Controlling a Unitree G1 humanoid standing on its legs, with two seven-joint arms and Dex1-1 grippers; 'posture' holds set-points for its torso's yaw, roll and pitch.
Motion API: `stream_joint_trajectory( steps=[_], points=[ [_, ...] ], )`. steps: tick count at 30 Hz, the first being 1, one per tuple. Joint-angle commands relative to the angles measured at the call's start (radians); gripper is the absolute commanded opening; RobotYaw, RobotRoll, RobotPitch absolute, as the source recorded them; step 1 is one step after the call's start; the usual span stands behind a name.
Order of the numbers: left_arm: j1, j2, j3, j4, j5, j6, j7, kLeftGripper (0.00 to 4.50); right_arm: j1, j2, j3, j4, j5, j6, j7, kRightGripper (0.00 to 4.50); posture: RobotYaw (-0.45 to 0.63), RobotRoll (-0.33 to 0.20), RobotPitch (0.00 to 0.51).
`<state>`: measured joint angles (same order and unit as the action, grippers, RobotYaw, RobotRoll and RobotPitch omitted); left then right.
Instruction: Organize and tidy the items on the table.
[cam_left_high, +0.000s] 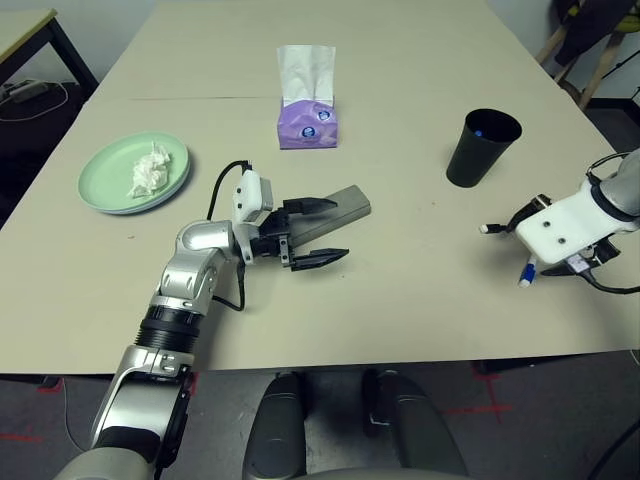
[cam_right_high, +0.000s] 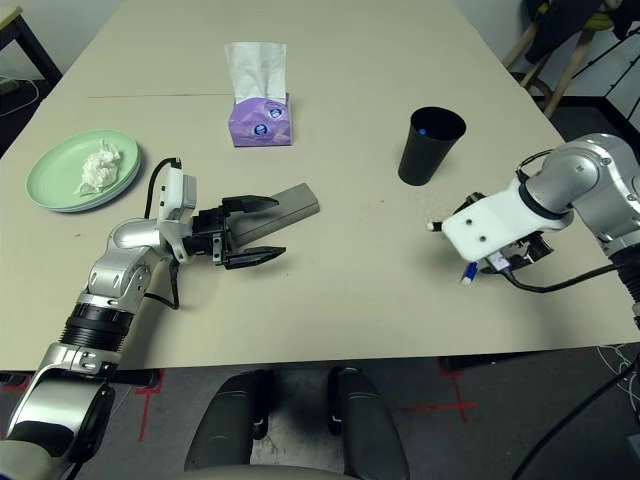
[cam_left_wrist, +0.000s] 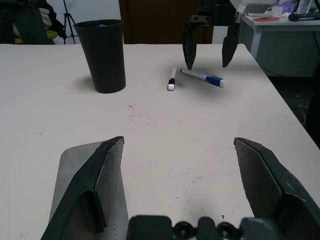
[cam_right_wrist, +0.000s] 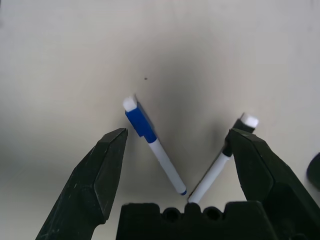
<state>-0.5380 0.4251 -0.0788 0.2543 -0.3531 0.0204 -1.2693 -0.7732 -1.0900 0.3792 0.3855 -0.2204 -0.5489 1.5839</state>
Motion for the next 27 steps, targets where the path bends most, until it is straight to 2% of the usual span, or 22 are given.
stream_joint_trajectory(
  steps=[1,13,27],
  points=[
    [0.004,0.004,-0.01,-0.002,0.009,-0.007,0.001,4.46,0.016,0.007,0.005,0.027,0.005,-0.074,-0.014,4.5,0.08,0.0,0.183],
    [0.007,0.012,-0.013,-0.009,0.009,-0.004,0.01,4.46,-0.022,-0.009,0.033,0.129,-0.092,-0.32,-0.063,4.5,0.09,0.0,0.183],
    [0.009,0.013,-0.014,-0.016,0.01,-0.003,0.016,4.46,-0.024,0.006,0.059,0.157,-0.195,-0.366,-0.166,4.5,0.09,0.0,0.183]
  ],
)
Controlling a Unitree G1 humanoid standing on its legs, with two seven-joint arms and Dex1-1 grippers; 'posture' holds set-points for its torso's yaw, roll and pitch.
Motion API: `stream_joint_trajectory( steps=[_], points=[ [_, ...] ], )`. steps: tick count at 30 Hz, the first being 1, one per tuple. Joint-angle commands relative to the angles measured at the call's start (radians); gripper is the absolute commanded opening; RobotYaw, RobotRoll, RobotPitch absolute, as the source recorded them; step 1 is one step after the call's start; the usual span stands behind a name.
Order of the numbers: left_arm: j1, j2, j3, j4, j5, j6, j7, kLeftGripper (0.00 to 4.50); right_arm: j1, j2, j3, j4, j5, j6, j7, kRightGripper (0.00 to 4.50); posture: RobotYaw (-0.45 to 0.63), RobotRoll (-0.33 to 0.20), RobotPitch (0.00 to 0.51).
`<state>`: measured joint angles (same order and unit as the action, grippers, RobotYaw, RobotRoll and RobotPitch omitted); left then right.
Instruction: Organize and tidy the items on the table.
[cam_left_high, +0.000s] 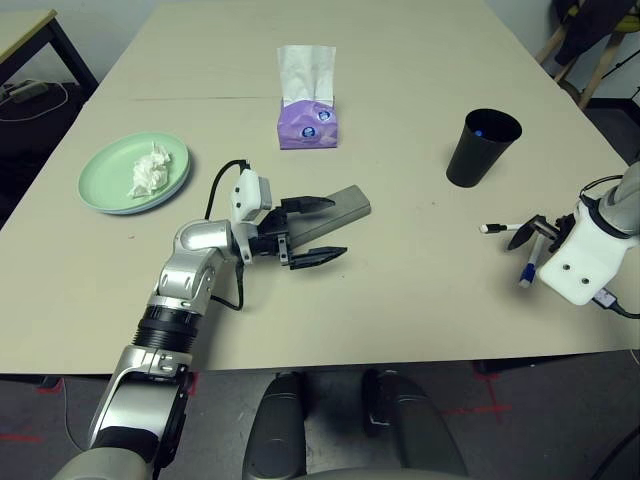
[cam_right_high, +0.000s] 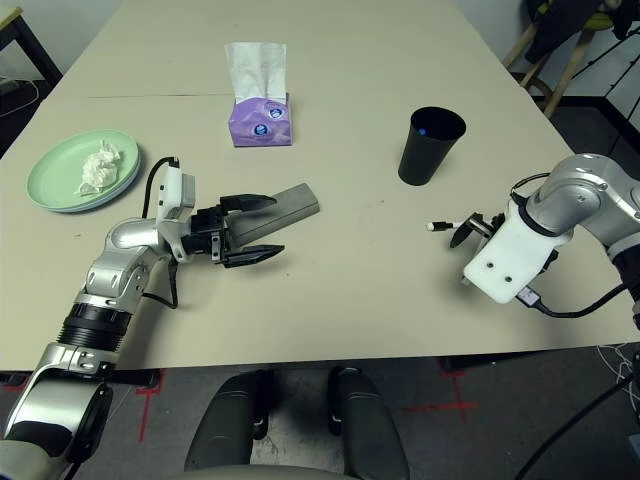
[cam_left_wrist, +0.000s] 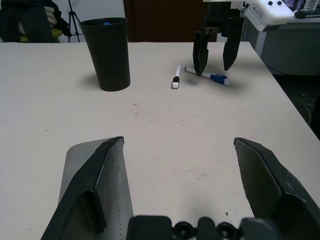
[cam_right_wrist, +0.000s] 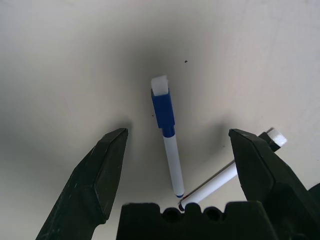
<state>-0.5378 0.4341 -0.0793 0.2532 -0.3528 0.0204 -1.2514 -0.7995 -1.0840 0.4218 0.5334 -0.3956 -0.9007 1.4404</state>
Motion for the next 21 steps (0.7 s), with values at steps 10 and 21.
stream_joint_trajectory(
  steps=[10,21],
  points=[
    [0.008,0.007,-0.015,-0.015,0.01,-0.002,-0.002,4.46,0.028,-0.015,0.029,-0.014,0.003,-0.029,-0.02,4.5,0.09,0.0,0.184],
    [-0.001,0.004,-0.014,-0.005,0.009,-0.007,-0.004,4.46,0.015,-0.006,0.043,0.046,-0.08,-0.089,-0.102,4.5,0.09,0.0,0.181]
  ],
)
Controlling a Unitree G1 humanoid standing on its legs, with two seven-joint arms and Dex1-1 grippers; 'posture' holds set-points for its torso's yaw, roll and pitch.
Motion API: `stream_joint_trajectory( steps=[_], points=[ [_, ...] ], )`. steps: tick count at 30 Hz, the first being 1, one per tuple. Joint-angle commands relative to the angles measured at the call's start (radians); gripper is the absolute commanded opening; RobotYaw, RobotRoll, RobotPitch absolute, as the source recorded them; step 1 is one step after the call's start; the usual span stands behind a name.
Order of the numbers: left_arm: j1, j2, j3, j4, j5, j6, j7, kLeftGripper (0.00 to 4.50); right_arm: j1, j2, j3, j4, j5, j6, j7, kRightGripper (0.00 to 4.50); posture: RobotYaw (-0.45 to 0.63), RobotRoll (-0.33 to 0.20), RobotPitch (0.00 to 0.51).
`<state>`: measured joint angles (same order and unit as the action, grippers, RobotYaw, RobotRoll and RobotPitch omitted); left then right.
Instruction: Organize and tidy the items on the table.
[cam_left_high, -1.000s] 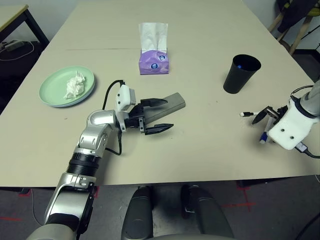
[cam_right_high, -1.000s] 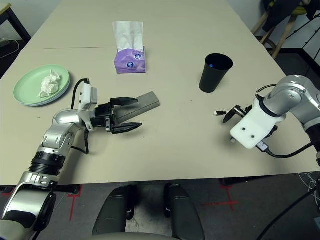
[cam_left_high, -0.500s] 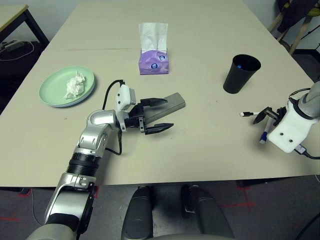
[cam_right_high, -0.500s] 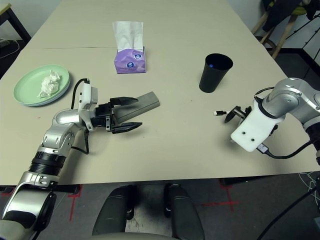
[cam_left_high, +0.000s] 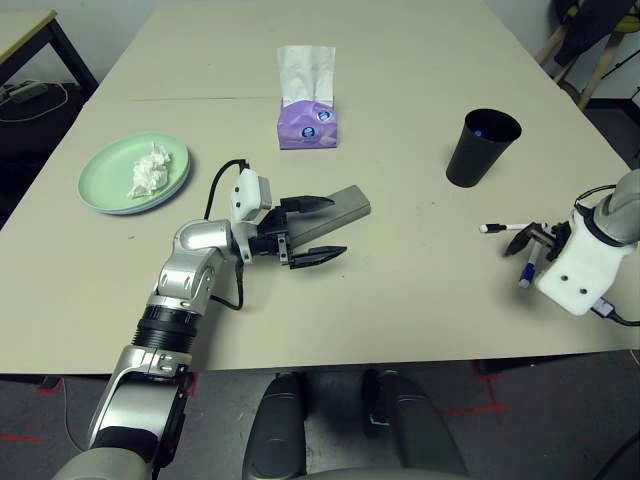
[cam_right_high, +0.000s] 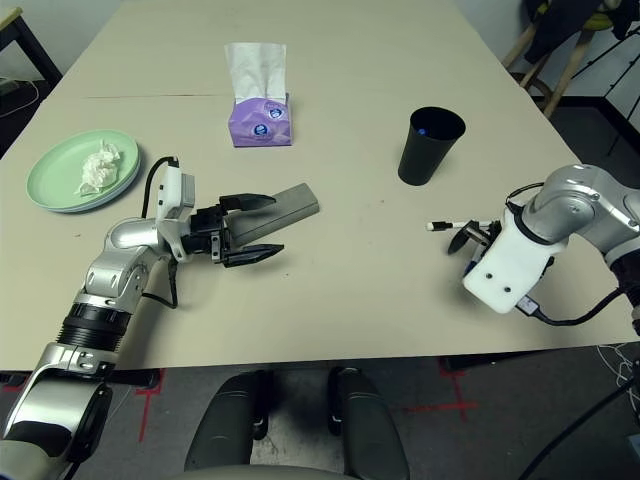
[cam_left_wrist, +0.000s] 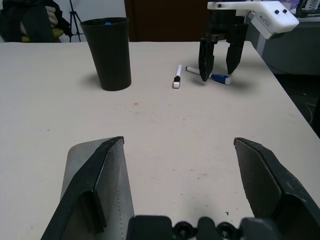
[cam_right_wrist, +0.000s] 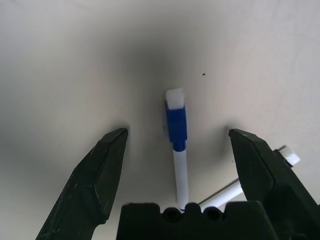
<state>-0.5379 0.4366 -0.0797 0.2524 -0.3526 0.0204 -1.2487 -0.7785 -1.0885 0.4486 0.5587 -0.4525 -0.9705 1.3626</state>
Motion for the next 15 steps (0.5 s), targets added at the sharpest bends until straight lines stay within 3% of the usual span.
stream_joint_trajectory(
  steps=[1,15],
  points=[
    [0.0,0.002,-0.013,-0.004,0.009,-0.007,-0.006,4.46,-0.011,0.002,0.019,0.026,-0.032,-0.027,-0.035,4.5,0.09,0.0,0.181],
    [-0.002,0.005,-0.01,-0.001,0.01,-0.009,-0.005,4.46,-0.031,0.016,0.045,0.058,-0.039,-0.059,-0.067,4.5,0.09,0.0,0.174]
  ],
)
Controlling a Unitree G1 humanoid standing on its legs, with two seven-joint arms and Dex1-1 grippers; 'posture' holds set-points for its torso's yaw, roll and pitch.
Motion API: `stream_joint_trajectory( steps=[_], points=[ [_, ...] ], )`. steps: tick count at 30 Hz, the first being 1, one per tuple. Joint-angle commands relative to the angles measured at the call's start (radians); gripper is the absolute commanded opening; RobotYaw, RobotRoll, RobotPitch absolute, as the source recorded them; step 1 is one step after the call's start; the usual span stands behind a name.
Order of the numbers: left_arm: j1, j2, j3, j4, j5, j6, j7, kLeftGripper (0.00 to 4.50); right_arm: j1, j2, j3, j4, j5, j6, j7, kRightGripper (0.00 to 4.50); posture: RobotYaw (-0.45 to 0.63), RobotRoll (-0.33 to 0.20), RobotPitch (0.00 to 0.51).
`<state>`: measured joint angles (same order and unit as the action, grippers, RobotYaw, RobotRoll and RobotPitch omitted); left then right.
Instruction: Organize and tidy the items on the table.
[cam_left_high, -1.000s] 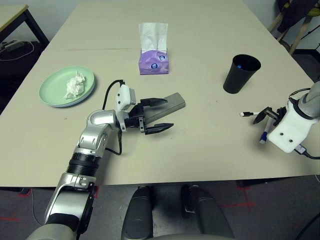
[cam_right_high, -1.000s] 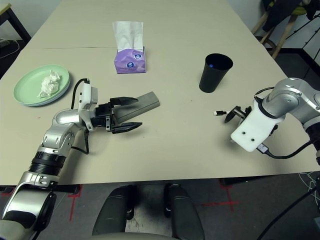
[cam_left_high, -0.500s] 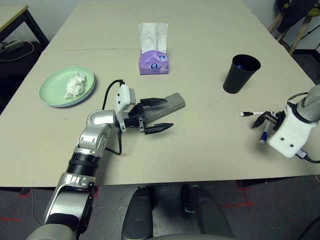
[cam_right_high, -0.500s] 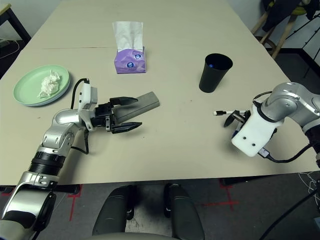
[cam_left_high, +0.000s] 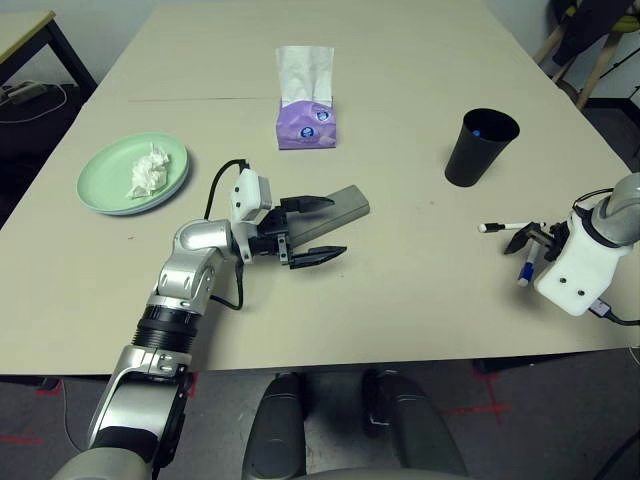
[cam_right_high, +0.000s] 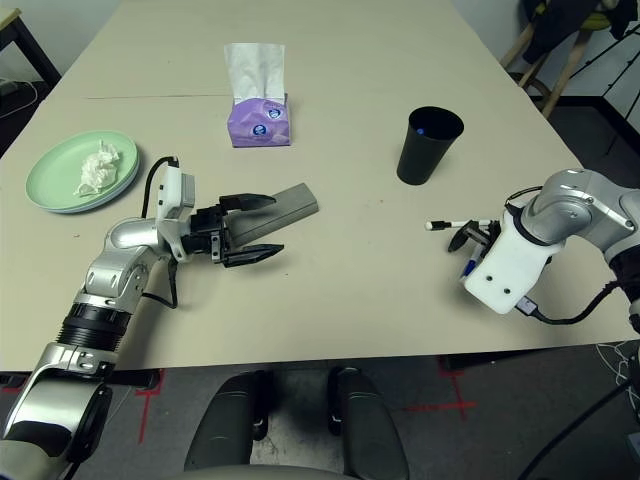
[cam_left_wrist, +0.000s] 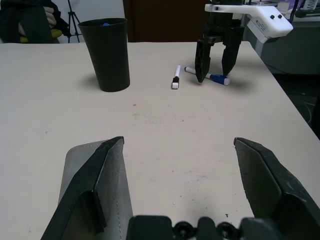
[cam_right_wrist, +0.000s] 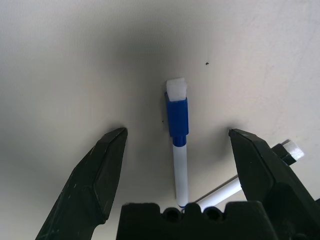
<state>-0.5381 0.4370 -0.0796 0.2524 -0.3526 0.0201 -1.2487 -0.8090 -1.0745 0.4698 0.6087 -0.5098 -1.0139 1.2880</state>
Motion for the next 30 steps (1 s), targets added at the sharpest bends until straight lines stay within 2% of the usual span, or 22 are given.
stream_joint_trajectory(
  steps=[1,16,20,28,30],
  points=[
    [-0.003,0.004,-0.01,0.0,0.01,-0.01,-0.005,4.46,-0.001,0.0,0.024,0.006,0.023,-0.018,0.012,4.5,0.09,0.0,0.174],
    [-0.011,-0.001,-0.011,0.014,0.01,-0.021,-0.006,4.46,-0.008,0.008,0.043,0.001,0.051,-0.043,0.027,4.5,0.09,0.0,0.169],
    [-0.01,0.001,-0.01,0.011,0.007,-0.024,-0.011,4.5,-0.009,0.016,0.055,-0.003,0.065,-0.049,0.038,3.54,0.09,0.0,0.168],
    [-0.015,0.0,-0.01,0.017,0.008,-0.025,-0.015,4.5,-0.01,0.027,0.053,-0.014,0.094,-0.037,0.062,0.47,0.09,0.0,0.159],
    [-0.014,-0.001,-0.011,0.014,0.009,-0.024,-0.014,4.5,-0.017,0.03,0.048,-0.018,0.12,-0.014,0.082,0.31,0.09,0.0,0.157]
  ],
)
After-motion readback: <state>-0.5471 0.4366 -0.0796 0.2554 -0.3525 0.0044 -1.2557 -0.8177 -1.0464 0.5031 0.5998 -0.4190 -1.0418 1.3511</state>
